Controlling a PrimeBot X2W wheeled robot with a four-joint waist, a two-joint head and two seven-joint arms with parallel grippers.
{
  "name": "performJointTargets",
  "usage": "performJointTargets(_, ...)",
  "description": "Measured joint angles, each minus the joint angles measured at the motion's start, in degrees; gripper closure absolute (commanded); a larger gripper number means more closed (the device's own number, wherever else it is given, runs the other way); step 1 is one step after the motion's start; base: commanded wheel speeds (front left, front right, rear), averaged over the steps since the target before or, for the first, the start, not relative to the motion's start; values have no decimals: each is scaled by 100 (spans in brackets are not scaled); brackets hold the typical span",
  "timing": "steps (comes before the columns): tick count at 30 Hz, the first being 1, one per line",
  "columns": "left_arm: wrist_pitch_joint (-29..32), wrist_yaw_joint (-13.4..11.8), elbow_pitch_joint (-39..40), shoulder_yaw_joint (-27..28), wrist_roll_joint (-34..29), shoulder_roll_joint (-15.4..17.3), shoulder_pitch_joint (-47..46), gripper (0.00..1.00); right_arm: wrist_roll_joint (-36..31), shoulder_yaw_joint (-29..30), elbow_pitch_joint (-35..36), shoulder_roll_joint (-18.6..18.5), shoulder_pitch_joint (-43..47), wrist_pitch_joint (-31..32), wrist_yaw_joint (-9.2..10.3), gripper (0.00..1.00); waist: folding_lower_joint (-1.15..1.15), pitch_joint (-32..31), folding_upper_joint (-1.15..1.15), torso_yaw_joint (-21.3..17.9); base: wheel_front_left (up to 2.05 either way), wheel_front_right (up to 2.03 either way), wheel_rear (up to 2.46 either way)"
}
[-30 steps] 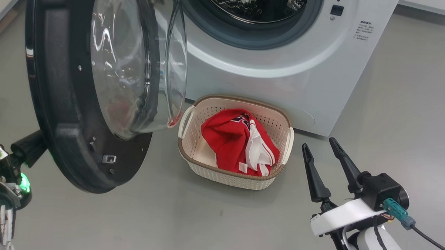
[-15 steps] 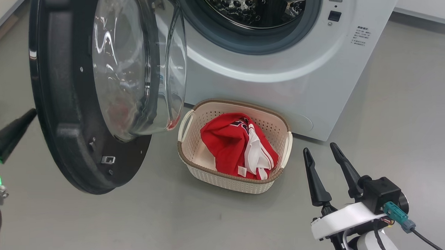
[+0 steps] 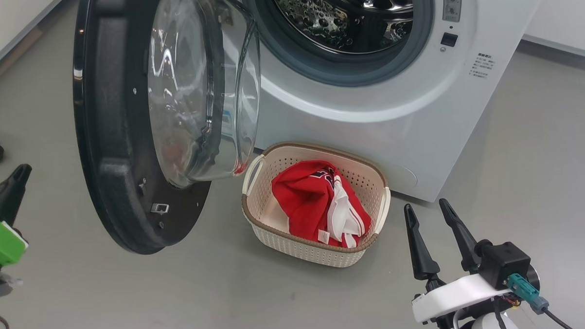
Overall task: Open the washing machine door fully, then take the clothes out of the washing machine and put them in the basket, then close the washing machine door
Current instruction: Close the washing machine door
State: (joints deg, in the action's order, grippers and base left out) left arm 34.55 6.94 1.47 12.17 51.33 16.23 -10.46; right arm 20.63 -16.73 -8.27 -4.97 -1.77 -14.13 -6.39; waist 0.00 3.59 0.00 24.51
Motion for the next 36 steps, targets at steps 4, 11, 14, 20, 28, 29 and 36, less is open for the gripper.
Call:
performJointTargets(4,-603,1,148,-349,-448,149,373,100,3,-1,-11,18,4,-4,0,0,0,-88,0,50,0,0,0)
performJointTargets(11,-1661,23,158,-681,-1073,280,1042,100,22,-26,-9,60,83,-4,-1,0,0,-206,0,111,0,0,0)
performJointTargets(14,-2184,24,94,-721,-1400,293,1204,100,22,-31,-5,71,92,-4,-1,0,0,-225,0,117,0,0,0)
performJointTargets(20,-3026,24,-177,-806,-1680,233,1472,100,22,-48,4,96,108,-4,-1,0,0,-251,0,119,0,0,0)
performJointTargets(28,-3889,25,-492,-1100,-2101,193,1599,100,22,-70,10,119,112,-4,-2,0,0,-269,0,85,0,0,0)
performJointTargets(29,-3969,25,-526,-1141,-2158,193,1621,100,22,-74,10,120,113,-4,-2,0,0,-273,0,78,0,0,0)
performJointTargets(36,-4586,26,-853,-1011,-2271,121,1680,0,27,-74,13,127,121,-4,-3,0,0,-309,0,34,0,0,0)
